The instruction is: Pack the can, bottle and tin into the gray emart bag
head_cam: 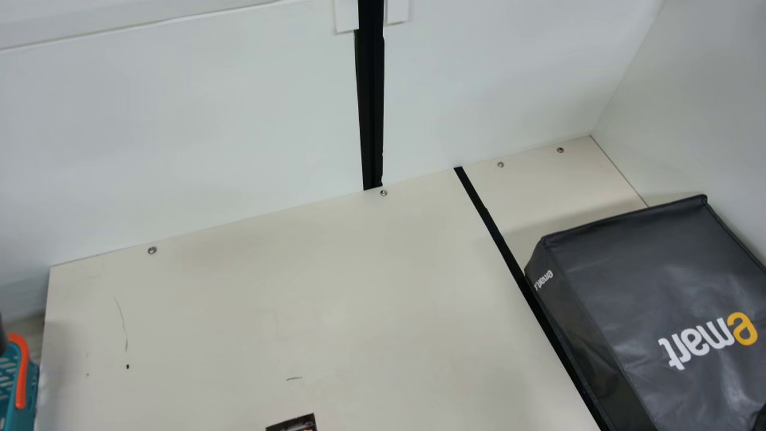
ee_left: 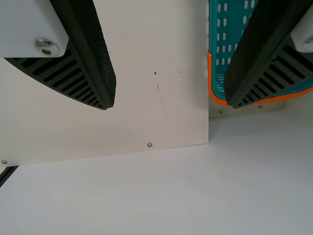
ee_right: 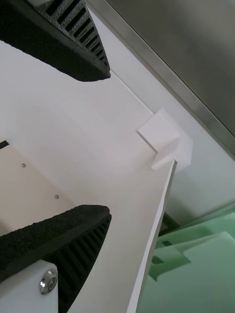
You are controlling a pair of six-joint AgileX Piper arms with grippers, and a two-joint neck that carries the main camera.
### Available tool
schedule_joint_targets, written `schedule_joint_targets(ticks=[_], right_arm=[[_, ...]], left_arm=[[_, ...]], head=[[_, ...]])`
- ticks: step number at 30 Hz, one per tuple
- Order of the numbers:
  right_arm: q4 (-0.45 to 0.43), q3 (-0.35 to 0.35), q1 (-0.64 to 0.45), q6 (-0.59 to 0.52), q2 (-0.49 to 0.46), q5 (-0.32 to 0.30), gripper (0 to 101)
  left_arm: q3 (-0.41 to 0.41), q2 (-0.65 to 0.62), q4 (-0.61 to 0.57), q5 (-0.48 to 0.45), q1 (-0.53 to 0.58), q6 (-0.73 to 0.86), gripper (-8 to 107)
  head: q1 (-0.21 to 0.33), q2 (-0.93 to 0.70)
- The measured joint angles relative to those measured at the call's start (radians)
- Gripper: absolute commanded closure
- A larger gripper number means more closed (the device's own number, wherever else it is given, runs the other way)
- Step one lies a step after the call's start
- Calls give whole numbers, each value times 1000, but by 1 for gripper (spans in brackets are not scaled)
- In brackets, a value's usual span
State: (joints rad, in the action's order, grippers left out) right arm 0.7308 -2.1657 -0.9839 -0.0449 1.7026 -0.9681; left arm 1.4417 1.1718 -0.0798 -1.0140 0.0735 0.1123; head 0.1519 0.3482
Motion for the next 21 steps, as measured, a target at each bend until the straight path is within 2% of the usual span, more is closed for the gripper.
schedule_joint_targets(ticks=[10, 21], right_arm=[[48, 7, 47, -52, -28, -34, 10], [99, 122, 135, -152, -107, -53, 10]], left_arm=[[0, 0, 0, 0, 0, 0, 9], [0, 0, 0, 0, 0, 0, 9]], head=[[0, 0], [0, -2]])
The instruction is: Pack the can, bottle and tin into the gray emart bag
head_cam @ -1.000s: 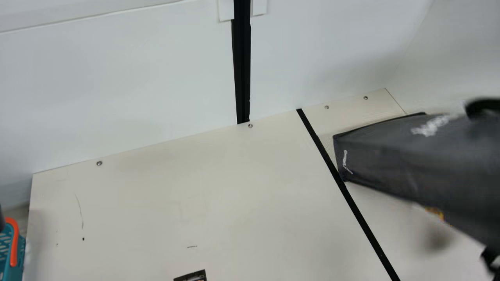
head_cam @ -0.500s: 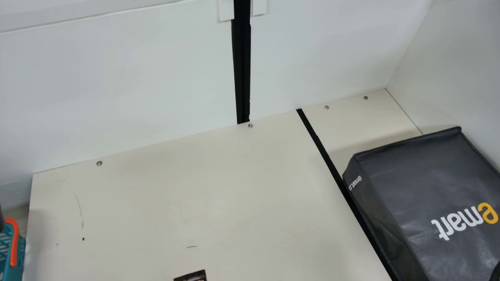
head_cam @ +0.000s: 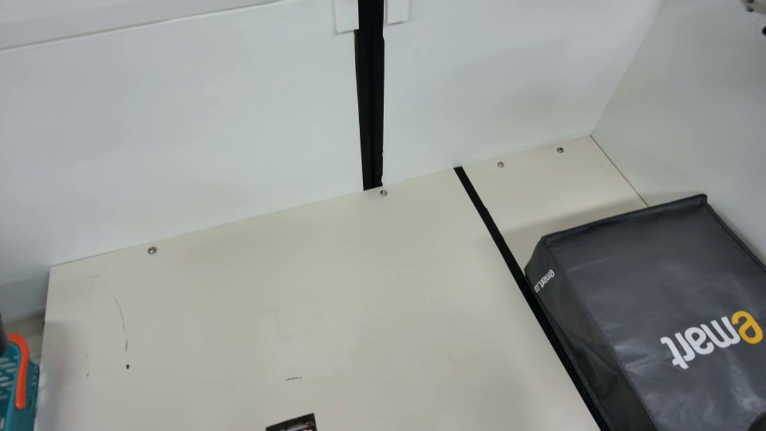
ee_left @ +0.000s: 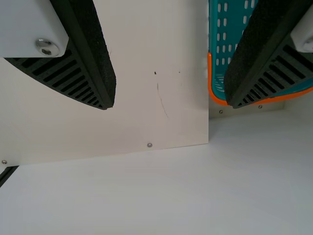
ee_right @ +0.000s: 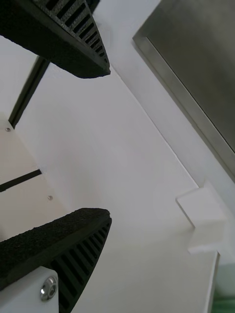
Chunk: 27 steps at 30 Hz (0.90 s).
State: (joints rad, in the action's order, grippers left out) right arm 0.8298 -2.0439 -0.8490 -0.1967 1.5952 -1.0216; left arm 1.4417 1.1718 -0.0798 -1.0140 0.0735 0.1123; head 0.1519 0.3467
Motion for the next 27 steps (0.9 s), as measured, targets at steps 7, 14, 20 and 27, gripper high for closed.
schedule_joint_targets(ticks=[7, 14, 20, 27], right_arm=[[27, 119, 60, -71, -64, 2, 10], [43, 253, 121, -143, -135, 23, 10], [41, 375, 175, -198, -198, 57, 10], [7, 499, 247, -247, -263, 107, 10]], left_arm=[[0, 0, 0, 0, 0, 0, 9], [0, 0, 0, 0, 0, 0, 9], [0, 0, 0, 0, 0, 0, 9], [0, 0, 0, 0, 0, 0, 9]], head=[[0, 0], [-2, 2], [0, 0], [0, 0]])
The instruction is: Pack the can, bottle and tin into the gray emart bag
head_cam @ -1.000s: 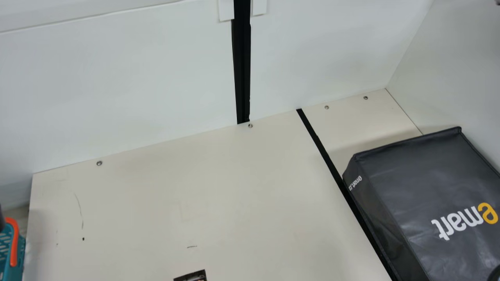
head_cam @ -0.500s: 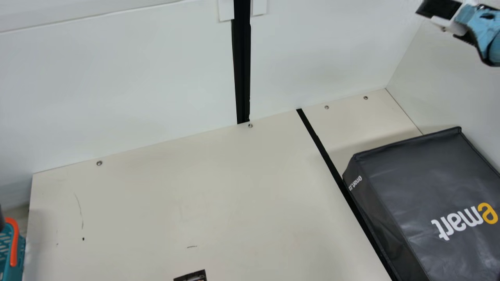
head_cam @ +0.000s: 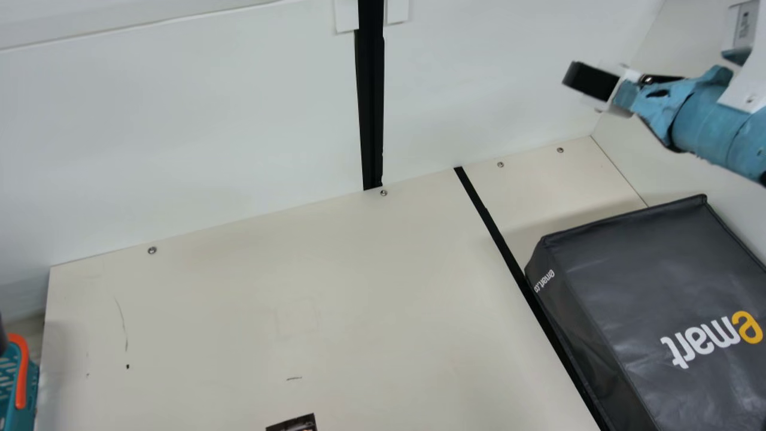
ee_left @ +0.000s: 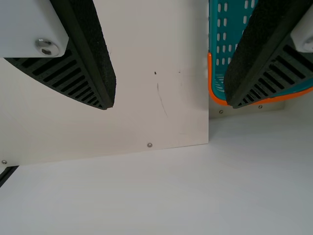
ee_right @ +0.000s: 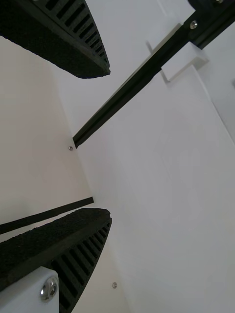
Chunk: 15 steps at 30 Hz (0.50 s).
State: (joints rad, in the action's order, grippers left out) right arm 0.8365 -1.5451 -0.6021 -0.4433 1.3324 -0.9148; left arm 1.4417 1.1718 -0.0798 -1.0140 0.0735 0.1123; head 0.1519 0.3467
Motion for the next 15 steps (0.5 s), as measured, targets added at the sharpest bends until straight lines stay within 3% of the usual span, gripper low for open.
schedule_joint_targets(ticks=[15], right_arm=[[-136, 201, 170, -17, -111, 140, 10]], left_arm=[[0, 0, 0, 0, 0, 0, 9]], head=[[0, 0]])
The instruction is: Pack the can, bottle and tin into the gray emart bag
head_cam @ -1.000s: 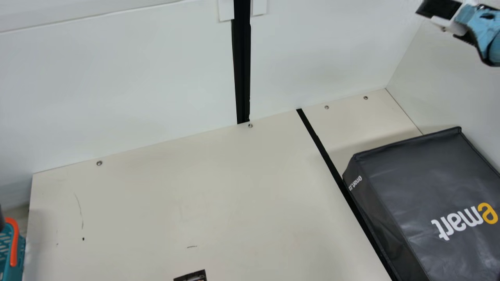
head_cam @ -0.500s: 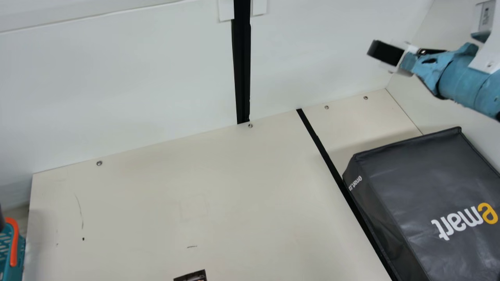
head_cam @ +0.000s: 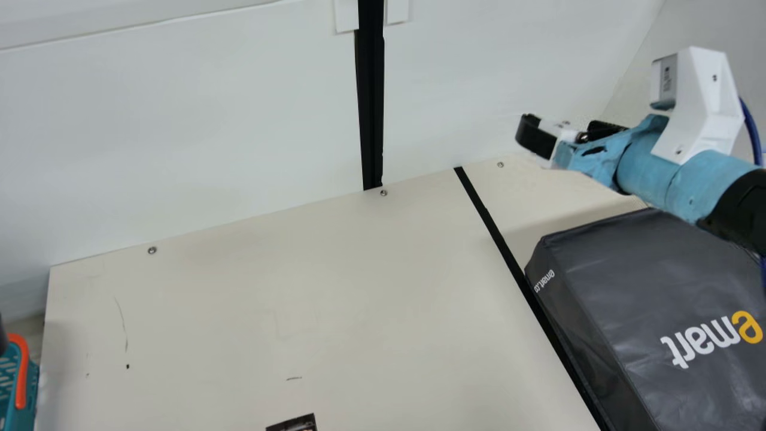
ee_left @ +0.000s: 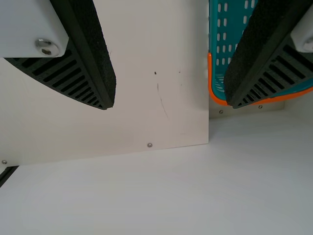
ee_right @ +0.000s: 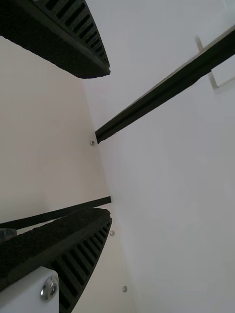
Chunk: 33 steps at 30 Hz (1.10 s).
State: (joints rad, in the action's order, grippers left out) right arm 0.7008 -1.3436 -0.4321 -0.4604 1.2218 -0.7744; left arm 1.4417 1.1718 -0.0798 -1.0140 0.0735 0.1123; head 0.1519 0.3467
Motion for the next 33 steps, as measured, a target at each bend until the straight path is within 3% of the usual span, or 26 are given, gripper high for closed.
schedule_joint_targets(ticks=[9, 20, 25, 33], right_arm=[[-99, 115, 106, 31, -65, 88, 10], [-286, 245, 231, 112, -132, 187, 10], [-359, 264, 264, 165, -142, 190, 10], [-364, 264, 264, 166, -142, 195, 10]], left_arm=[[0, 0, 0, 0, 0, 0, 9], [0, 0, 0, 0, 0, 0, 9], [0, 0, 0, 0, 0, 0, 9], [0, 0, 0, 0, 0, 0, 9]], head=[[0, 0], [0, 2], [0, 2], [0, 2]])
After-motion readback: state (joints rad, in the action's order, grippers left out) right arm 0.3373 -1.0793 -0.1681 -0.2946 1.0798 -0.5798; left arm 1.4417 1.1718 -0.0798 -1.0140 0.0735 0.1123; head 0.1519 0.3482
